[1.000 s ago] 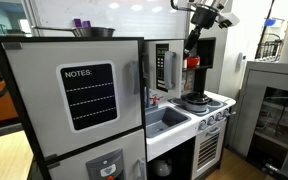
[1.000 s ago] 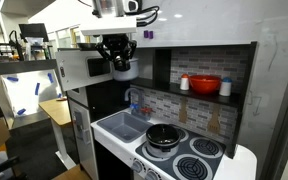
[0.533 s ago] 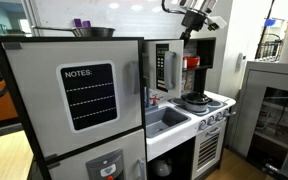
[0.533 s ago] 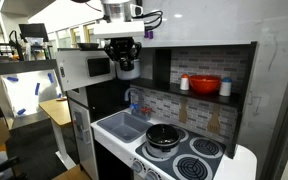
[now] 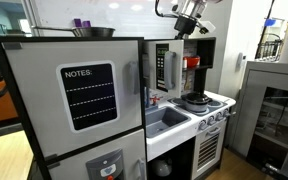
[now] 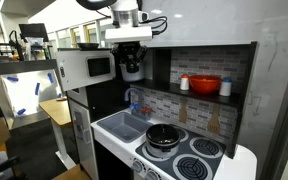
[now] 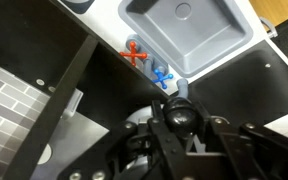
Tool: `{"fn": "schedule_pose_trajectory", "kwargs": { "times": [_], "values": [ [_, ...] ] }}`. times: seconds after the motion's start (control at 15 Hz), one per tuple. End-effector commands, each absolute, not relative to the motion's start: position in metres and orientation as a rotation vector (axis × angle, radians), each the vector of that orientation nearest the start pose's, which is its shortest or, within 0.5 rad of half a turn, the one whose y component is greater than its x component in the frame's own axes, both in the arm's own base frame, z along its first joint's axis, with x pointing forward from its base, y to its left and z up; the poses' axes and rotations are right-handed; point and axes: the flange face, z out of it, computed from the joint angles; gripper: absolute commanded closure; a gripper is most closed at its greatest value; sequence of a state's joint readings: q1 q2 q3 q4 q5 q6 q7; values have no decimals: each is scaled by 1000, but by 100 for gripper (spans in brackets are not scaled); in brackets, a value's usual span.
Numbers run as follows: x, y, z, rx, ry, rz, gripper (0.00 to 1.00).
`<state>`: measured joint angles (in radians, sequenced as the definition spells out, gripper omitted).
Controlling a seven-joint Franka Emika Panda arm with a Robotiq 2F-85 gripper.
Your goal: Take the pot and put it in the cabinet then close the door
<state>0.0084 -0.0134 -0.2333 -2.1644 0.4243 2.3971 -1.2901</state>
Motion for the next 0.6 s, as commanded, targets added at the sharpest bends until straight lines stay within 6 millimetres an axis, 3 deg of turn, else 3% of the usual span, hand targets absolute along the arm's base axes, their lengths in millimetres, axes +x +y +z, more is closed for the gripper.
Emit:
{"fn": "schedule_pose_trajectory", "kwargs": {
  "times": [0.0, 0.53],
  "values": [
    [558, -126, 426, -2766, -1168, -638, 92],
    [566, -126, 423, -2763, -1158, -633, 92]
  ]
}}
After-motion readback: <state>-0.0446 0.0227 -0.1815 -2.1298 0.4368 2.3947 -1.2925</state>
